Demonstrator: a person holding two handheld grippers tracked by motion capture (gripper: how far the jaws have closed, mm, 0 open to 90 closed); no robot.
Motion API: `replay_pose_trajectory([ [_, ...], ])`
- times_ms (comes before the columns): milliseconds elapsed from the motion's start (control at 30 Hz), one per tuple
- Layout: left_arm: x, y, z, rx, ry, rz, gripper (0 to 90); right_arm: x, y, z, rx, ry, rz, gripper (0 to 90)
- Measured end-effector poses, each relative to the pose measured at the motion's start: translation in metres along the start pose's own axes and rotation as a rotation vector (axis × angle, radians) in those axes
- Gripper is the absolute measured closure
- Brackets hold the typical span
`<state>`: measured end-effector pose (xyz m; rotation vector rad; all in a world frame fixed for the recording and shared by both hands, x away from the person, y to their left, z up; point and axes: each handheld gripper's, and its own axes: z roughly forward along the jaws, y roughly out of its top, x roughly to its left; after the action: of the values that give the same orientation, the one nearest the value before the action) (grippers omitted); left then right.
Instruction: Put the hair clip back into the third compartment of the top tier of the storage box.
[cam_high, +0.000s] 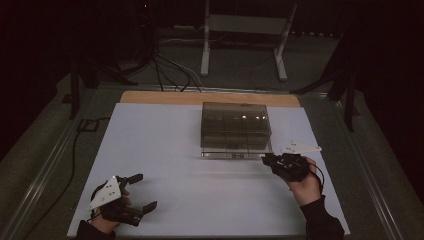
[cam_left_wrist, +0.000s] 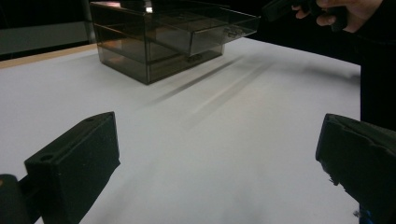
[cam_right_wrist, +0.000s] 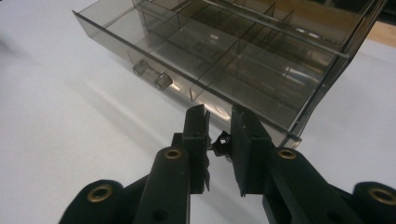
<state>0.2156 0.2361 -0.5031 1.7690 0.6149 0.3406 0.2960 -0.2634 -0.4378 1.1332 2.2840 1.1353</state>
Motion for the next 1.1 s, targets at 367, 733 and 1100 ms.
replay_pose_trajectory([
  [367,0.000,0.000,0.000,-0.001,-0.002,0.000,0.6,-0.002,0.011,-0.002,-0.016,-0.007,-0.002,76.3],
  [733,-0.001,0.000,0.000,0.002,0.003,0.001,0.6,-0.007,0.021,-0.003,-0.040,-0.014,0.004,76.3],
  [1100,0.000,0.000,-0.001,0.000,0.006,-0.002,0.6,-0.017,0.029,-0.003,-0.054,-0.026,0.024,76.3],
])
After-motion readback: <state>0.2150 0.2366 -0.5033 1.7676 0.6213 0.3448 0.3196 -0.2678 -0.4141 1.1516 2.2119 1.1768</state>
